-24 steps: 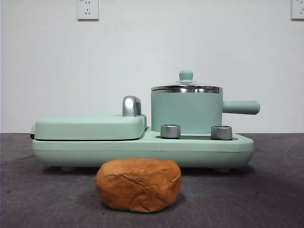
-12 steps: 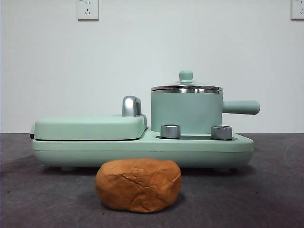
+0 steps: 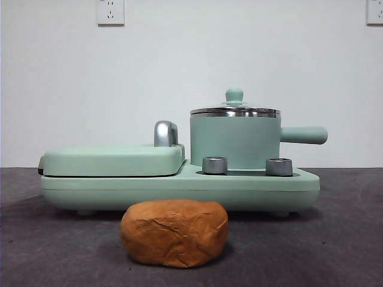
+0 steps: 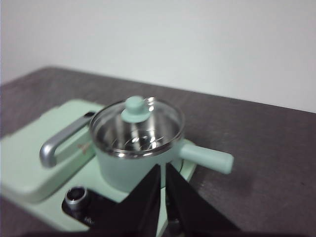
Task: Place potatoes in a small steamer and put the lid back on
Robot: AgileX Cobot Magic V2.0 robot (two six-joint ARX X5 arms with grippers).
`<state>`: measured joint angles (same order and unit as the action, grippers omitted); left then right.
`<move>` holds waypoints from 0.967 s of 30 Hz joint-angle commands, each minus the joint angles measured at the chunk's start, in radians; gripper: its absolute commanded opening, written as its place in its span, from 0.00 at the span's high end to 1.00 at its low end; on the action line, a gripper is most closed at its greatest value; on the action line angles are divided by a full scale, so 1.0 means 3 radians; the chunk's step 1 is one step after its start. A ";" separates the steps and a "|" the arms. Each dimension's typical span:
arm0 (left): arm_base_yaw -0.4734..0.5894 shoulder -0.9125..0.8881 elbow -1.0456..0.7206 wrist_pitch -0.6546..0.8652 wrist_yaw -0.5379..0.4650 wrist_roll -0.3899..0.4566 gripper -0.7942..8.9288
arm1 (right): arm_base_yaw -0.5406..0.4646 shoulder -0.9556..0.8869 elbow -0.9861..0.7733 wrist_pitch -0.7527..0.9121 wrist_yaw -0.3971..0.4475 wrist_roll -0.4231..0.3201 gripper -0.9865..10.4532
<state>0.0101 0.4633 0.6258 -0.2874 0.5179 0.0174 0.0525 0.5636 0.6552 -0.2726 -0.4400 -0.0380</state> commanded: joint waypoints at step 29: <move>-0.1475 0.1928 0.0815 0.1076 -0.0351 0.0821 0.64 | 0.0385 0.0488 0.0165 -0.0015 0.0011 -0.1091 0.73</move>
<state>-0.4210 1.0145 0.8478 -0.0128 0.4271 0.3092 0.1638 0.7048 0.6918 -0.2871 -0.4381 -0.3771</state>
